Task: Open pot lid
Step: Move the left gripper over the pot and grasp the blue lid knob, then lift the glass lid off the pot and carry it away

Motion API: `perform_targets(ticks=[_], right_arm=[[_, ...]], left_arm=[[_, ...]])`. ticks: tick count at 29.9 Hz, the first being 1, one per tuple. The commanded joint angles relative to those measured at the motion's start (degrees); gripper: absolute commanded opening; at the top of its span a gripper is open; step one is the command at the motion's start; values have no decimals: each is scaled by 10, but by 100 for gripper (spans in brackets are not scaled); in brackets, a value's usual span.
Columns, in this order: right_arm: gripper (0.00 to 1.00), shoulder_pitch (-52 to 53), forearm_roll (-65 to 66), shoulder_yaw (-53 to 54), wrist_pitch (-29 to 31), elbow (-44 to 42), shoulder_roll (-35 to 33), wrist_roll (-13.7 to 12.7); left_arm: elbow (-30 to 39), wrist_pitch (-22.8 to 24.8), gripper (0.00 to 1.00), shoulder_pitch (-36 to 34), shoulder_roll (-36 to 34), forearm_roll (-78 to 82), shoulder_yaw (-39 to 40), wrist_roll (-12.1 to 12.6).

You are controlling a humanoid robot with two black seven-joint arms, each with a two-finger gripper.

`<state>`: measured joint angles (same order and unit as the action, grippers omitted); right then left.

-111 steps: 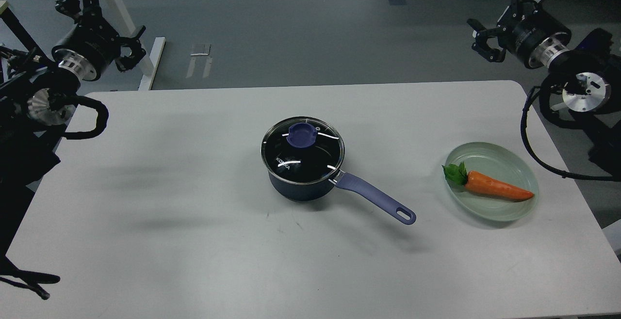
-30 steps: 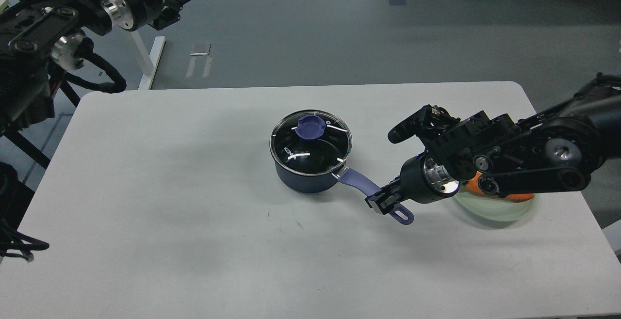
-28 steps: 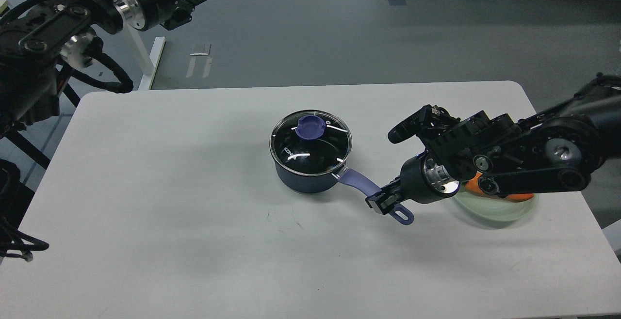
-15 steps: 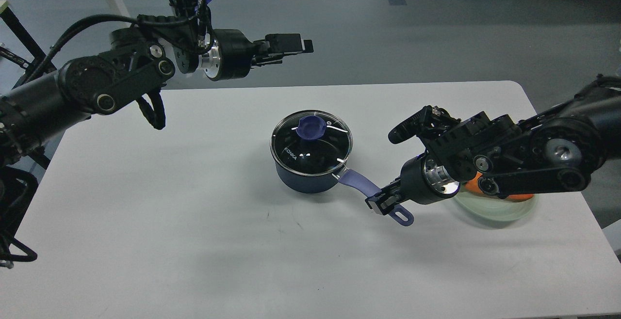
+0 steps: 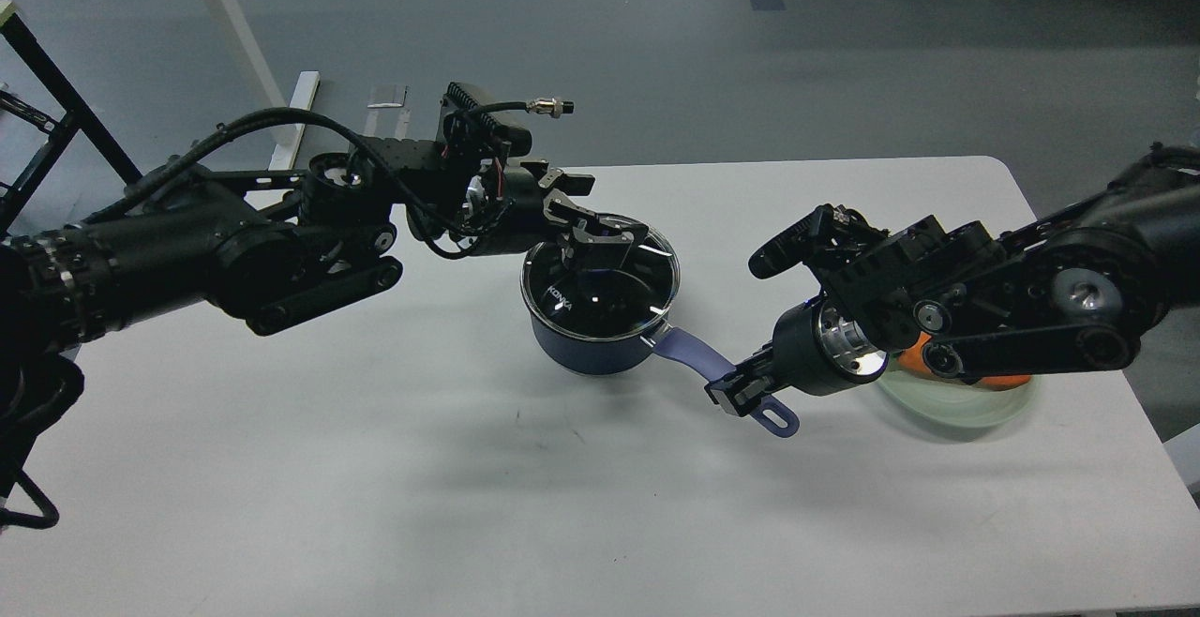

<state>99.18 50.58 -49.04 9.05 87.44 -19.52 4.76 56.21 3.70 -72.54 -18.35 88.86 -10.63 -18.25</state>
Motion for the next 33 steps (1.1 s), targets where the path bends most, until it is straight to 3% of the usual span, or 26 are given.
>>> perform_targets(ticks=[1, 5, 20, 33], right_arm=[[25, 0, 0, 0, 0, 0, 2, 0], [25, 1, 1, 0, 0, 0, 8, 0], [25, 3, 3, 0, 0, -2, 9, 0], [25, 7, 3, 0, 11, -2, 8, 0]], left_arm=[[-6, -16, 95, 6, 2, 12, -11, 1], [-35, -34, 94, 6, 13, 14, -32, -2], [-33, -40, 90, 17, 16, 17, -44, -16], [-37, -74, 53, 18, 16, 16, -79, -23]])
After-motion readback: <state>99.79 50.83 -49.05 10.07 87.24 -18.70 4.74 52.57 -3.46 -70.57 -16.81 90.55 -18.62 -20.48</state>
